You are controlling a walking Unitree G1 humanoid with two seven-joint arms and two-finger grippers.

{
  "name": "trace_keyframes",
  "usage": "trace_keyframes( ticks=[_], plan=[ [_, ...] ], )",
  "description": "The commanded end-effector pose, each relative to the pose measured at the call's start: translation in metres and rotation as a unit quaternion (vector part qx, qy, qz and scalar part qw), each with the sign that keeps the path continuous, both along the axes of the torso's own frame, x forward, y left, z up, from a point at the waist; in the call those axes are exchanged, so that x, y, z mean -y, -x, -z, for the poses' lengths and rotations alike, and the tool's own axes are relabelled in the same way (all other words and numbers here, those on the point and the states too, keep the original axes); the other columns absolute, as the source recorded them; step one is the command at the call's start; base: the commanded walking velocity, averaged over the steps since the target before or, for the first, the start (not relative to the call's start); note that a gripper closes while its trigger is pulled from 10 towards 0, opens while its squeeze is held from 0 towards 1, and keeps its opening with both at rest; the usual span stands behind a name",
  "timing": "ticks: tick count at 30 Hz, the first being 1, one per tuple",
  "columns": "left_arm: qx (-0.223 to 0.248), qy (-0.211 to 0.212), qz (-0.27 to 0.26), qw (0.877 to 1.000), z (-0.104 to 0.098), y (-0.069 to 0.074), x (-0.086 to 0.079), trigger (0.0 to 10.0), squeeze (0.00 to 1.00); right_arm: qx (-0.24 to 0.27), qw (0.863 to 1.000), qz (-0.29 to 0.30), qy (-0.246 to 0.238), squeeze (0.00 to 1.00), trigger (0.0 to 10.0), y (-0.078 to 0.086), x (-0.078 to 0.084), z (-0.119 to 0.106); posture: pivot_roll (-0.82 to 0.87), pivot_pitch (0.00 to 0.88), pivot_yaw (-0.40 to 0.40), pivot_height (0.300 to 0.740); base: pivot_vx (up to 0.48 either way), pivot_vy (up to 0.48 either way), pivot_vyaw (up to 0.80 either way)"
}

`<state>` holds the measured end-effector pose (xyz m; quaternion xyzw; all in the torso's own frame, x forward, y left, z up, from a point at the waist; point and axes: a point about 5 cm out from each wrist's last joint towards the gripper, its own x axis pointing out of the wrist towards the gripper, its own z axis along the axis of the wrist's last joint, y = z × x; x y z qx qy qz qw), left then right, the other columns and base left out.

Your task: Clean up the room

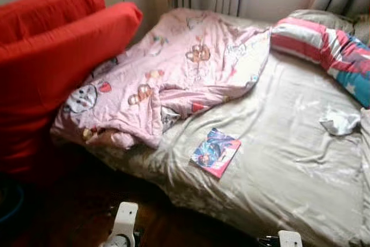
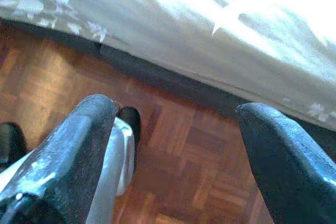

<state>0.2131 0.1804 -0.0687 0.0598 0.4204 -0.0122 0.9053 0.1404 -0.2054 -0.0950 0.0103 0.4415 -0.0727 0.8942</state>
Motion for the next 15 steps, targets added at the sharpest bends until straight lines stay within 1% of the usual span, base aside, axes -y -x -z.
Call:
trace_keyframes(
  ticks=[1, 3, 8, 15],
  plan=[
    [-0.011, -0.007, -0.003, 1.000, 0.0027, 0.0051, -0.0045, 10.0, 0.00, -0.016, 1.000, 0.000, -0.009, 0.00, 10.0, 0.0066, -0.0066, 0.0039, -0.07, 0.095, 0.029, 0.740, 0.000, -0.255, 0.00],
    [-0.011, -0.008, -0.002, 1.000, 0.0024, 0.0046, -0.0046, 10.0, 0.00, -0.017, 1.000, 0.000, -0.008, 0.00, 10.0, 0.0068, -0.0067, 0.0041, -0.07, 0.093, 0.029, 0.740, 0.000, -0.259, 0.00],
    [-0.007, -0.008, -0.002, 1.000, -0.0002, 0.0003, -0.0064, 10.0, 0.00, -0.016, 1.000, -0.001, -0.011, 0.00, 10.0, 0.0061, -0.0078, 0.0039, -0.07, 0.096, 0.034, 0.740, 0.000, -0.259, -0.75],
    [-0.006, -0.011, -0.003, 1.000, -0.0008, -0.0001, -0.0095, 10.0, 0.00, -0.015, 1.000, -0.001, -0.013, 0.00, 10.0, 0.0046, -0.0089, 0.0037, -0.06, 0.118, 0.034, 0.740, 0.000, -0.260, -0.74]
  ],
)
